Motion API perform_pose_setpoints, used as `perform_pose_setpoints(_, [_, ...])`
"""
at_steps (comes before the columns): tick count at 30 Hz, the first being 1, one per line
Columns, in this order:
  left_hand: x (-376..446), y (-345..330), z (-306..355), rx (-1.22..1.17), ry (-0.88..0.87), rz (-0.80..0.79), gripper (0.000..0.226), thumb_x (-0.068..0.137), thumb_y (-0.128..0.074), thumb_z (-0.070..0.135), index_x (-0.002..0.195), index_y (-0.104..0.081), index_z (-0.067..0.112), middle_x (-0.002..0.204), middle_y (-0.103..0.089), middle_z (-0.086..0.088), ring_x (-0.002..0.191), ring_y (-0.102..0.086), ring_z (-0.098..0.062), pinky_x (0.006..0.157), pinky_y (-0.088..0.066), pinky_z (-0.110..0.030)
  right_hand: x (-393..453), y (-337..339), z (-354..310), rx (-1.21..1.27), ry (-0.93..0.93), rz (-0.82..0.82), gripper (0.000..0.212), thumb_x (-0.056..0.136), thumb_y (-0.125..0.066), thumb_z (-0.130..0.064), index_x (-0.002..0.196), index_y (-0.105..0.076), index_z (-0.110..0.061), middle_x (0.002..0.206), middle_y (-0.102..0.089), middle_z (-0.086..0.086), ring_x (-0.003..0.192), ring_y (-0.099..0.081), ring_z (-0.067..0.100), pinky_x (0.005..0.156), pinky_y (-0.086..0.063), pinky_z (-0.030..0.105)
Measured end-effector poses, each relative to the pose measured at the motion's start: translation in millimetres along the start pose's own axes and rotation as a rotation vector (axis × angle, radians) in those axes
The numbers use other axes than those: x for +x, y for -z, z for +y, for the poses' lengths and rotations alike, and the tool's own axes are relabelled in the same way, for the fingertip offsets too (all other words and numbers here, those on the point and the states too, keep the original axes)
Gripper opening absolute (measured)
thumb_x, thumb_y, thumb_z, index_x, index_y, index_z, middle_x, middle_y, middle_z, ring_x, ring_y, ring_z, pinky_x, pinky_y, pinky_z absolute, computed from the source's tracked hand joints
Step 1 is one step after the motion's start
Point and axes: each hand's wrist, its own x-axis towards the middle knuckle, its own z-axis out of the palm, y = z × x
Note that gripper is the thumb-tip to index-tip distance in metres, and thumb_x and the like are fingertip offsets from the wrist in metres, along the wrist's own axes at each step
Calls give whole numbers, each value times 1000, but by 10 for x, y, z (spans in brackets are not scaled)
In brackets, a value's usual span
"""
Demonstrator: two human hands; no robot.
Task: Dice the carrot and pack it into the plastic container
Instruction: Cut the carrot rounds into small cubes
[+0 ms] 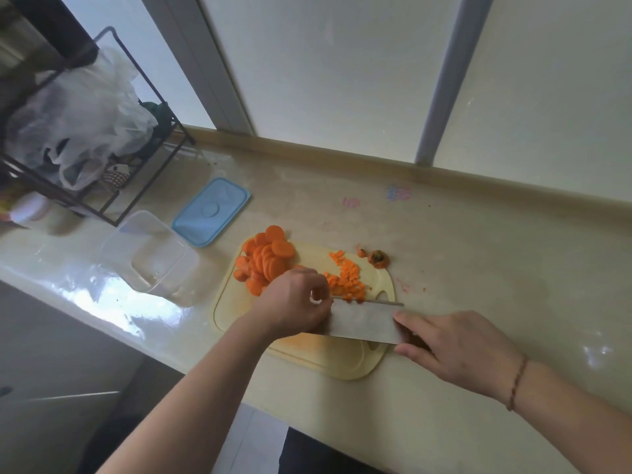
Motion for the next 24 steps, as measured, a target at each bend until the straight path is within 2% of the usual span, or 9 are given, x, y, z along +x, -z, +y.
perform_pose_setpoints(5, [86,-51,-56,35,19,6,8,91,-70,22,89,-73,14,84,-64,3,74,-59,-13,70,-54,-30,22,-33,18,-30,26,35,61,96,-13,-65,112,-57,-26,68,-69,-5,45,-60,19,34,-40,28])
perform_pose_setpoints(10, [132,-127,-83,67,86,44,13,97,-66,23,102,-74,14,96,-67,1,86,-61,-14,78,-55,-31,47,-63,16,-55,39,32,64,96,-12,-64,112,-60,-25,66,-69,-3,42,-58,18,32,-39,30])
perform_pose_setpoints(13, [143,-165,-56,22,102,114,17,99,-63,19,109,-74,11,101,-68,1,87,-59,-12,79,-52,-24,49,-78,24,-69,43,36,66,97,-11,-64,110,-62,-24,63,-67,-3,40,-56,18,31,-38,28])
perform_pose_setpoints(15, [144,-168,-9,-13,69,79,17,99,-65,24,109,-74,13,100,-66,4,86,-57,-9,77,-48,-19,40,-90,30,-74,46,42,66,97,-10,-64,111,-61,-25,63,-67,-3,40,-56,18,31,-38,28])
perform_pose_setpoints(19, [155,-184,24,26,7,6,20,94,-71,33,104,-74,16,97,-70,2,87,-61,-12,79,-52,-26,53,-95,29,-84,58,49,66,97,-10,-63,112,-62,-24,62,-66,-4,39,-55,18,31,-37,29])
perform_pose_setpoints(24, [202,-222,30,34,49,92,17,96,-67,19,111,-73,14,97,-72,-2,87,-62,-17,79,-54,-33,47,-77,9,-88,39,21,70,95,-5,-66,116,-59,-26,66,-68,-5,44,-58,19,34,-39,29])
